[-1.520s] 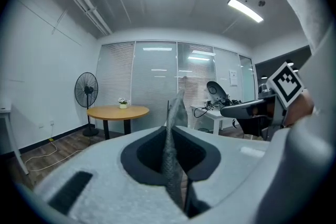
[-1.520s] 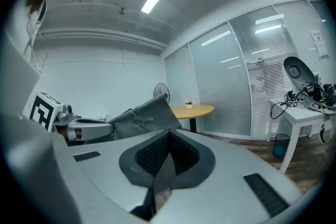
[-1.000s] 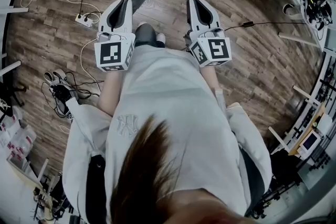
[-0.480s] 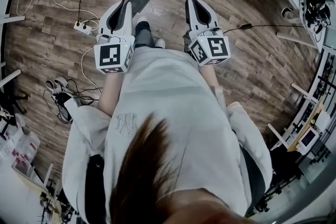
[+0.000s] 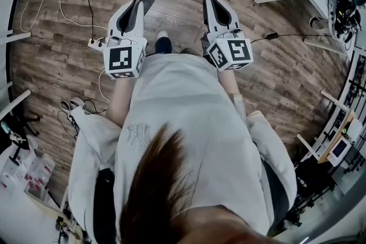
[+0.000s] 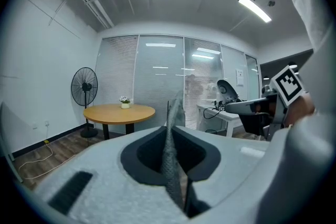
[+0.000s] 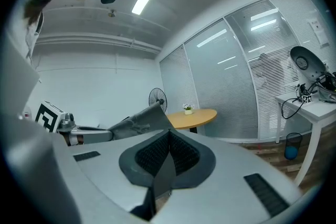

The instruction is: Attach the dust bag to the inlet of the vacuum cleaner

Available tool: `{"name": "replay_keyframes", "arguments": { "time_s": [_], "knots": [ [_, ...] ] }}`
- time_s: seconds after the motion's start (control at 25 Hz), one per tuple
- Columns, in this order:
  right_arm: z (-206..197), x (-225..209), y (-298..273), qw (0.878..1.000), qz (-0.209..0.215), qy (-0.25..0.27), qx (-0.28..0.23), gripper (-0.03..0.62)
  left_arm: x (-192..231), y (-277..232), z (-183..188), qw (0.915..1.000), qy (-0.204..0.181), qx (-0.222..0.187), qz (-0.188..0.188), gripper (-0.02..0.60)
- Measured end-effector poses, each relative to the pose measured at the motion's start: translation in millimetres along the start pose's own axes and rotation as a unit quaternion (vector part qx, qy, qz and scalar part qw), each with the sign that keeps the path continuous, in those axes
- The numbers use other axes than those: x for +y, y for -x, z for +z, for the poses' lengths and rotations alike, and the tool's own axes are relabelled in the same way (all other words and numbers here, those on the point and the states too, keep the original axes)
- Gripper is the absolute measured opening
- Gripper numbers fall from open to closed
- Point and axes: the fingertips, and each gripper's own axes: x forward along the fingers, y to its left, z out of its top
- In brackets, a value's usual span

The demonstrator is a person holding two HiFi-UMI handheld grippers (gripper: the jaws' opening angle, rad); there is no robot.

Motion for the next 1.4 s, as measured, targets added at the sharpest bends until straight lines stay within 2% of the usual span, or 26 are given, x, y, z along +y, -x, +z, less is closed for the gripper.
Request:
{"name": "replay_keyframes", "arguments": {
  "time_s": [0.28,0.6,1.16,1.4],
  "knots": [
    [-4.5,5.4,-32.7,1.0,0.014,-0.001,0.005,0.005,35.2,-20.0,-6.1,0.9998,0.01,0.008,0.017,0.038],
    [-2.1,-17.4,-70.0,1.0,0.021,-0.01,0.009,0.004,52.8,-52.7,-10.2,0.9991,0.017,0.027,0.028,0.038],
    [16.3,-114.7,-175.1,0.998,0.053,-0.015,0.027,0.004,72.9,-171.5,16.6,0.9974,0.021,0.016,0.067,0.038],
    [18.2,-142.1,-206.9,0.997,0.072,-0.018,0.037,0.005,82.7,-204.2,24.1,0.9956,0.02,0.013,0.091,0.038]
  ]
}}
